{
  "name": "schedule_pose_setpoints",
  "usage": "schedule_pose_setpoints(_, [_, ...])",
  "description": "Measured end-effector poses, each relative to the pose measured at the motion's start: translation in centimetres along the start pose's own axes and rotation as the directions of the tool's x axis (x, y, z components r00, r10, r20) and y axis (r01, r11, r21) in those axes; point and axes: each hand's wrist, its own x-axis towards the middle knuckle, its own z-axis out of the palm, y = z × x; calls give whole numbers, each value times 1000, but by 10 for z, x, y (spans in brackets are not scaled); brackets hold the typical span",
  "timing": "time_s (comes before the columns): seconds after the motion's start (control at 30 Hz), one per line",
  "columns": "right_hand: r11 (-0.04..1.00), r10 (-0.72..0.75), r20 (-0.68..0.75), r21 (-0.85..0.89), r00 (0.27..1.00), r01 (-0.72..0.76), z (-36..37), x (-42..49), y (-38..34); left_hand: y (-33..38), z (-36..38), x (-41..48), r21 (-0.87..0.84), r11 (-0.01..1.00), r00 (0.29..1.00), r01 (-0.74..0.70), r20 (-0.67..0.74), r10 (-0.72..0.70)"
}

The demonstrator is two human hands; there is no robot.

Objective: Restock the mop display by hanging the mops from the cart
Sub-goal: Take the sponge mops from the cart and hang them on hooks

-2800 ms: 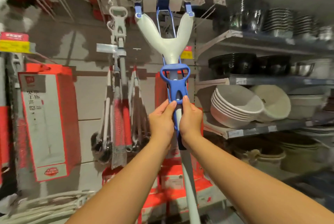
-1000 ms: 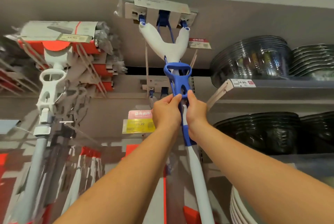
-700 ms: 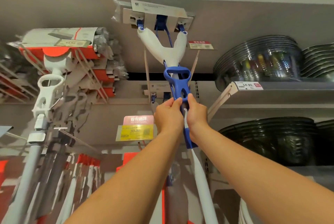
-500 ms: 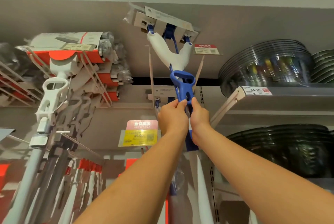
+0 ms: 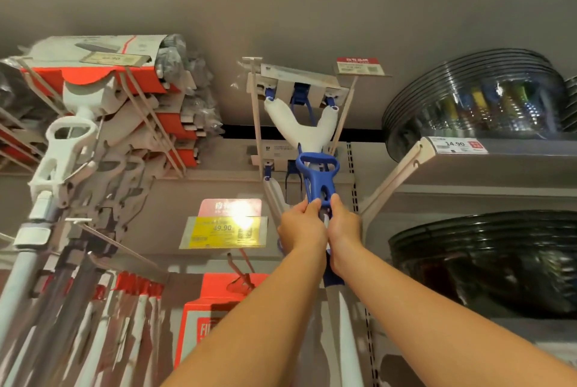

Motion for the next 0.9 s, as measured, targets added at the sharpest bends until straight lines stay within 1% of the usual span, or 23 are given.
schedule_pose_setpoints(0.17, [994,11,-14,-106,1000,-12,-14,18,33,-40,11,6,-36,997,997,65,-28,-66])
schedule_pose_setpoints(0.3, [990,49,-5,-134,999,-49,-18,30,61,-68,14,15,-55,988,988,147,-35,-149])
schedule_pose_setpoints(0.37, [989,53,-7,-138,999,-54,-17,38,74,-82,14,26,-85,981,984,174,-27,-176])
schedule_pose_setpoints(0.43, [990,44,-13,-136,999,-45,-15,46,85,-98,14,41,-104,975,981,194,15,-194])
schedule_pose_setpoints(0.53, [990,54,-16,-128,998,-56,-9,55,105,-118,16,62,-147,950,960,277,77,-268])
schedule_pose_setpoints(0.63, [991,69,-14,-112,997,-70,-8,64,127,-123,17,61,-169,931,946,323,49,-319])
schedule_pose_setpoints(0.7, [989,106,5,-99,994,-105,-10,67,139,-133,16,61,-153,935,947,321,34,-320])
schedule_pose_setpoints(0.77, [983,163,44,-91,986,-158,-10,68,148,-140,14,61,-197,925,944,325,7,-330])
schedule_pose_setpoints(0.87, [967,234,82,-118,969,-224,-6,64,155,-140,14,64,-399,846,913,354,-48,-405])
schedule_pose_setpoints(0.9, [965,242,85,-121,966,-231,-5,63,157,-140,14,66,-438,822,901,363,-60,-430])
